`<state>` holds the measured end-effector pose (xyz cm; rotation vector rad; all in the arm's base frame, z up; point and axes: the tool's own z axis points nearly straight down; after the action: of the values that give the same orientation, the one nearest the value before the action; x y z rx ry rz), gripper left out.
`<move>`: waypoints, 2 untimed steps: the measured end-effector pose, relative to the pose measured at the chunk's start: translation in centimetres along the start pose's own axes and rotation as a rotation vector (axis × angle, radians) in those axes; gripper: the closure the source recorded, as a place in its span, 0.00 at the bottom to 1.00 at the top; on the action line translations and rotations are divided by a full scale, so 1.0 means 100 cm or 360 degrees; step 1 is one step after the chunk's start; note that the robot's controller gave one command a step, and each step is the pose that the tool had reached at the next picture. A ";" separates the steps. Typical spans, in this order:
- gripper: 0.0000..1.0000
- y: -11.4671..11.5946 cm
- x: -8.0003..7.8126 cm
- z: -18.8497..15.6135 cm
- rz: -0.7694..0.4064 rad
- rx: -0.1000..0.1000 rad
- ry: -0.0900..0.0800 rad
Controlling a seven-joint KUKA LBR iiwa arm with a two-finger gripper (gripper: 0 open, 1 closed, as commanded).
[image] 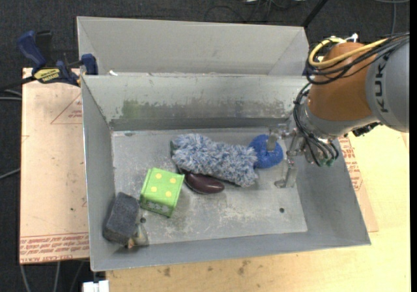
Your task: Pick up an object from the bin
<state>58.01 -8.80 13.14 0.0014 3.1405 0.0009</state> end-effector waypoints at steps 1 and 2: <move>0.00 0.025 -0.024 0.045 -0.0023 0.0002 -0.0011; 0.00 0.033 -0.028 0.071 0.0003 -0.0002 -0.0021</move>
Offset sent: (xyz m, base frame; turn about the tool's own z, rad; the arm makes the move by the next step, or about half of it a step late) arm 0.0091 0.0279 -0.0573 0.0455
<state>60.82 -5.48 6.08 0.0046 3.1271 0.0026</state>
